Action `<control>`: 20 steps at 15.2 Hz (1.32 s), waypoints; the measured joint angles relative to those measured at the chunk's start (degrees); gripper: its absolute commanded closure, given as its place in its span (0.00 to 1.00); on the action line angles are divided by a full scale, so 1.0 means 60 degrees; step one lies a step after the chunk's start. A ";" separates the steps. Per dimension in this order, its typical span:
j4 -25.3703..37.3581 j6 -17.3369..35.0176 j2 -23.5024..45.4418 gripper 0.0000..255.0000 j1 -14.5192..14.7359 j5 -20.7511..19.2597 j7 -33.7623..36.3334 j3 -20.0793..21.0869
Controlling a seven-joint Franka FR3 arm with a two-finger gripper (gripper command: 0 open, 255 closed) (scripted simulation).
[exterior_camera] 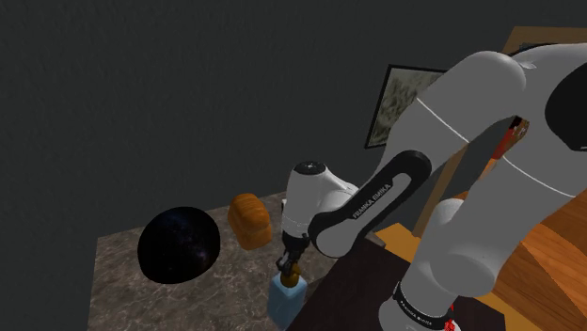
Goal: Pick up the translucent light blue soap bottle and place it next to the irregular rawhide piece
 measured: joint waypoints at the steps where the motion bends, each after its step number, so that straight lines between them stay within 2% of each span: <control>1: 0.0017 -0.0214 -0.0200 1.00 0.0050 0.0070 -0.0039 -0.0027; 20: 0.0833 -0.3777 -0.2964 1.00 0.0353 0.0310 -0.0360 -0.0540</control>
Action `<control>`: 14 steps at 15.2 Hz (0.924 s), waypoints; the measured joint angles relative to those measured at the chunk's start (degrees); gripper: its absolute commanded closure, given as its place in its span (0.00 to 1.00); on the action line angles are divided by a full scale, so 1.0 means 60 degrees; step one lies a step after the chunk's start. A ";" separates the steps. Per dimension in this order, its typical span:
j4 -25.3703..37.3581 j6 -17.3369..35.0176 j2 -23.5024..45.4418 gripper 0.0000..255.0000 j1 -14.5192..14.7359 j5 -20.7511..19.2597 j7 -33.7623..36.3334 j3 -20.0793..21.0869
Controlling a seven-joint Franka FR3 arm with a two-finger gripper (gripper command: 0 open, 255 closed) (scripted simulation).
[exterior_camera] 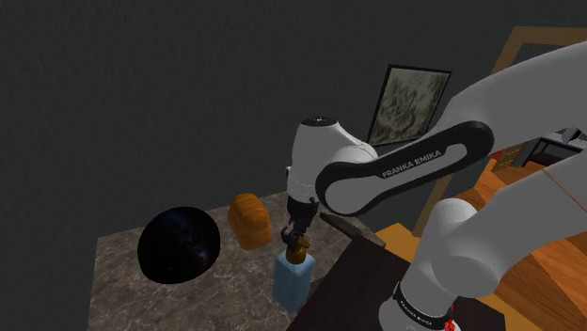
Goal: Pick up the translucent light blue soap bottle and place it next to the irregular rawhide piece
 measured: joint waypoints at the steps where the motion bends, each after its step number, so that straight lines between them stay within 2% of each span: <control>1: 0.0072 -0.0149 -0.0075 1.00 -0.0008 -0.0015 -0.0013 -0.0027; 14: 0.1236 -0.2244 -0.1009 1.00 -0.0019 -0.0165 -0.0019 -0.0286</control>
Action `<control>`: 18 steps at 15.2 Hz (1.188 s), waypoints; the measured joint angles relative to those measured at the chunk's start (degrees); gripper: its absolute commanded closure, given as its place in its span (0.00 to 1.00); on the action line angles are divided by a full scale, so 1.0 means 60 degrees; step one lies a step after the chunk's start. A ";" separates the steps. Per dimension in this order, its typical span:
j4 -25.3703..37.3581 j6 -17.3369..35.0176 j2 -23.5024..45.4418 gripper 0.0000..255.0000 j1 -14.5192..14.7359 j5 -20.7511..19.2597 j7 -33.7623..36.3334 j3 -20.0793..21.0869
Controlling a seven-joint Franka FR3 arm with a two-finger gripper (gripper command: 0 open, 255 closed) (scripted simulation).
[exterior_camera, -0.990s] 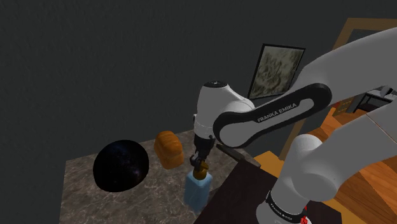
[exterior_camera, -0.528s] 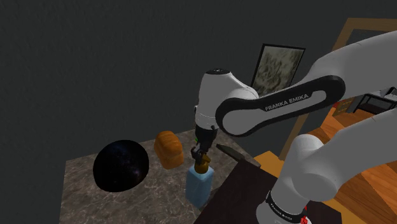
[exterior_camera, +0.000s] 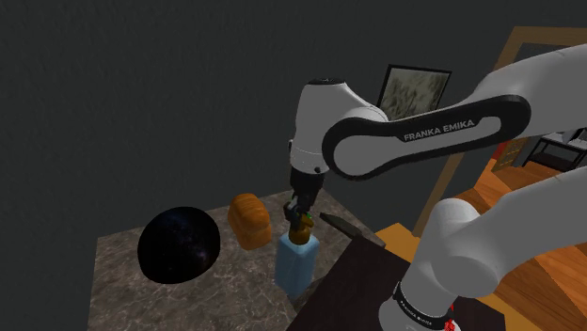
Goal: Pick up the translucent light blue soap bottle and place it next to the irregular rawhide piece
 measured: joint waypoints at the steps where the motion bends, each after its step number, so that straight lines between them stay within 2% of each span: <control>1: 0.0089 -0.0163 -0.0075 1.00 0.0002 -0.0009 0.0002 -0.0020; 16: 0.1754 -0.2216 -0.0462 1.00 -0.0072 -0.0204 0.0001 -0.0275; 18: 0.1810 -0.2284 -0.0460 1.00 -0.0202 -0.0365 -0.0273 -0.0526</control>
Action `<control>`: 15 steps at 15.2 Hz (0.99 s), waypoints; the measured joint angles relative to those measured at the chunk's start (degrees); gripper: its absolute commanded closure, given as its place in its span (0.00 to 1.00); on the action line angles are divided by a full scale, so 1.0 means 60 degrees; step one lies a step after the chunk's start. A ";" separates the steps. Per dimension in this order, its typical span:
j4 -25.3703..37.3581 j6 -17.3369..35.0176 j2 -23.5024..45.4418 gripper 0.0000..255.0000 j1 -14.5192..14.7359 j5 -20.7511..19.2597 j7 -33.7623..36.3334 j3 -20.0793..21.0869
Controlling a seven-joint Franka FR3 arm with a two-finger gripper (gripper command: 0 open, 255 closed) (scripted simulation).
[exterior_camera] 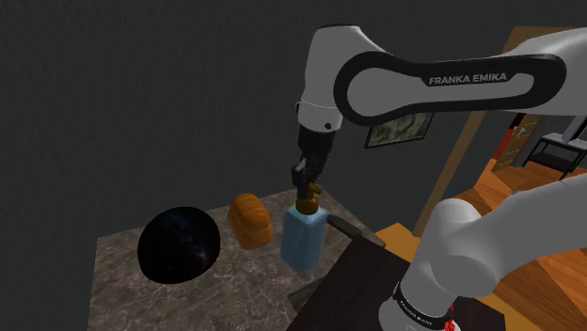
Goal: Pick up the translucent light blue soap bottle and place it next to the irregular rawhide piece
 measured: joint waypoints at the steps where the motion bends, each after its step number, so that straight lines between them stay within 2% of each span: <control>1: 0.0055 0.0002 0.0067 1.00 -0.0094 -0.0111 -0.0186 -0.0162; 10: 0.0329 0.0260 0.0635 1.00 -0.1017 -0.1198 -0.2206 -0.1891; 15: 0.0974 0.0478 0.1466 1.00 -0.1465 -0.1672 -0.3326 -0.2828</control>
